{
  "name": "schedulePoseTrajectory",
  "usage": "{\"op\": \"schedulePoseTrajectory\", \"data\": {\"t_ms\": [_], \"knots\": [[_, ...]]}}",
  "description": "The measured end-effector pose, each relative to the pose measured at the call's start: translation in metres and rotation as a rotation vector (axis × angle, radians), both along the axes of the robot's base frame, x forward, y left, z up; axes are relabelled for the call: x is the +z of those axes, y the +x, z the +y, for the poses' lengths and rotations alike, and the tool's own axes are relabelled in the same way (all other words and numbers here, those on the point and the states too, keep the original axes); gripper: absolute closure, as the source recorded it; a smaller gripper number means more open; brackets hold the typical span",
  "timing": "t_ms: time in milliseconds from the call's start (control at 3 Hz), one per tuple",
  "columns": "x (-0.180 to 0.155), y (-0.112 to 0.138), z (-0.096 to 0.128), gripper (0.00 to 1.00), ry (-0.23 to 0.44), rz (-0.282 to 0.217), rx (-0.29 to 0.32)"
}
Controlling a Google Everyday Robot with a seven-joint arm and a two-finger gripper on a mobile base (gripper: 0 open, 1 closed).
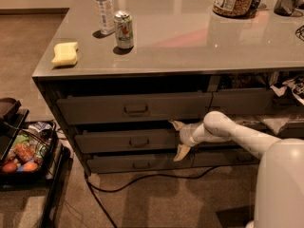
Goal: Open middle drawer
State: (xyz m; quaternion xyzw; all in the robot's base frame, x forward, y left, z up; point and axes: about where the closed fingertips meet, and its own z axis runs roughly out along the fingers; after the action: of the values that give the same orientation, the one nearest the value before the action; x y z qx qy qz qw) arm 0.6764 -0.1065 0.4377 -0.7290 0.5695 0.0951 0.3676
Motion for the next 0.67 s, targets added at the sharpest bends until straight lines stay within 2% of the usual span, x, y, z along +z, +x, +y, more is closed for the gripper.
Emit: {"op": "schedulePoseTrajectory", "data": {"t_ms": [333,667], "knots": [[-0.003,0.007,0.004,0.00,0.001,-0.015,-0.002],[-0.024,0.014,0.000,0.00,-0.012,0.023,-0.017]]}}
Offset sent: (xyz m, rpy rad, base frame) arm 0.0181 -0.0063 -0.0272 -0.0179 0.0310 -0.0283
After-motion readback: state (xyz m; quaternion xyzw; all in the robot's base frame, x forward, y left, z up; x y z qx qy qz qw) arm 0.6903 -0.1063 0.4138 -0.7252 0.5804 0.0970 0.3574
